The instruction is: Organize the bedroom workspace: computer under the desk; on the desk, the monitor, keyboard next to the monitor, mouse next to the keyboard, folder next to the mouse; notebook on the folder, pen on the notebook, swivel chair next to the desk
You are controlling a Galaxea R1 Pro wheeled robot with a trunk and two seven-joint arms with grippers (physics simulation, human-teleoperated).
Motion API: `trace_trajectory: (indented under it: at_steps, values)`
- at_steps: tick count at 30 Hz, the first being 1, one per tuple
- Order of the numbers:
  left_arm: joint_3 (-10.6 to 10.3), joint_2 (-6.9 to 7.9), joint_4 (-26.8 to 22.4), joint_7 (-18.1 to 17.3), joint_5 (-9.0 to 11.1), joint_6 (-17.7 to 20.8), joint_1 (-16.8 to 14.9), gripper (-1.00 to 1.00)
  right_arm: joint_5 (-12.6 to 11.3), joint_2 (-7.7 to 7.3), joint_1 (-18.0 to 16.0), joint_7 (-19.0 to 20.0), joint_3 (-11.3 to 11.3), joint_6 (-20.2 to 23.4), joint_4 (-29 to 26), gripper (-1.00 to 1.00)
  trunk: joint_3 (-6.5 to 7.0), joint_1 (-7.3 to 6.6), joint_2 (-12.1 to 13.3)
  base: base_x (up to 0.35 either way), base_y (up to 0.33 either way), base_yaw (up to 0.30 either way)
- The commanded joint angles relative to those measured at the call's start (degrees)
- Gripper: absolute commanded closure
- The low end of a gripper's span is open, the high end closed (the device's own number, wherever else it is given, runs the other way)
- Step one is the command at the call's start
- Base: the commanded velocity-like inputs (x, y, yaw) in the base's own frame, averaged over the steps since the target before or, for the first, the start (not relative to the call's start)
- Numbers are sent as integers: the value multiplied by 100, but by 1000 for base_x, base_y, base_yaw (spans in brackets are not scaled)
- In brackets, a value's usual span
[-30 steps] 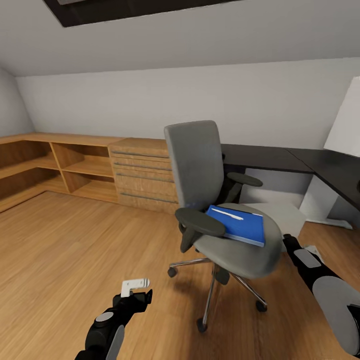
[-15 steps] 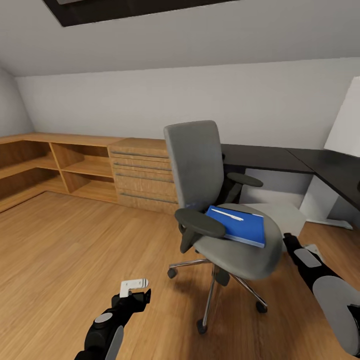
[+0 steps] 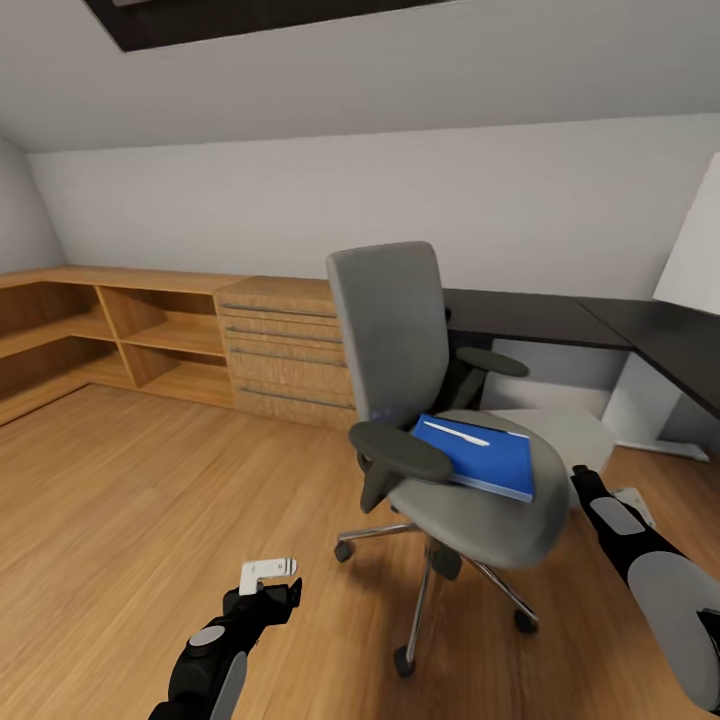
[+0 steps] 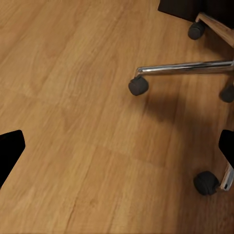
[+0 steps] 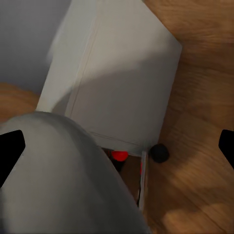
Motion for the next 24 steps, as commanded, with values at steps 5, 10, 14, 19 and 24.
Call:
trace_trajectory:
  at_steps: [5,10,14,19,24]
  values:
    - [-11,3,-7,50,61,23,-5,-100,-61,-11,-2,-16,16,-21,-5,-100,-6,1,-2,112,0,0]
    - [-11,4,-7,50,61,21,-4,-100,-61,-13,-2,-19,14,-21,-5,-100,-6,1,-2,23,0,0]
    - [-11,4,-7,50,65,22,-5,-100,-61,-13,0,-17,13,-21,-5,-100,-6,1,-2,111,0,0]
    - [-11,4,-7,50,65,17,-4,-100,-68,-62,2,-16,8,-21,0,-100,-6,1,-2,144,0,0]
    - [-18,4,-2,50,61,15,-4,-100,-69,-108,-1,-16,7,-6,3,-100,-6,1,-2,85,0,0]
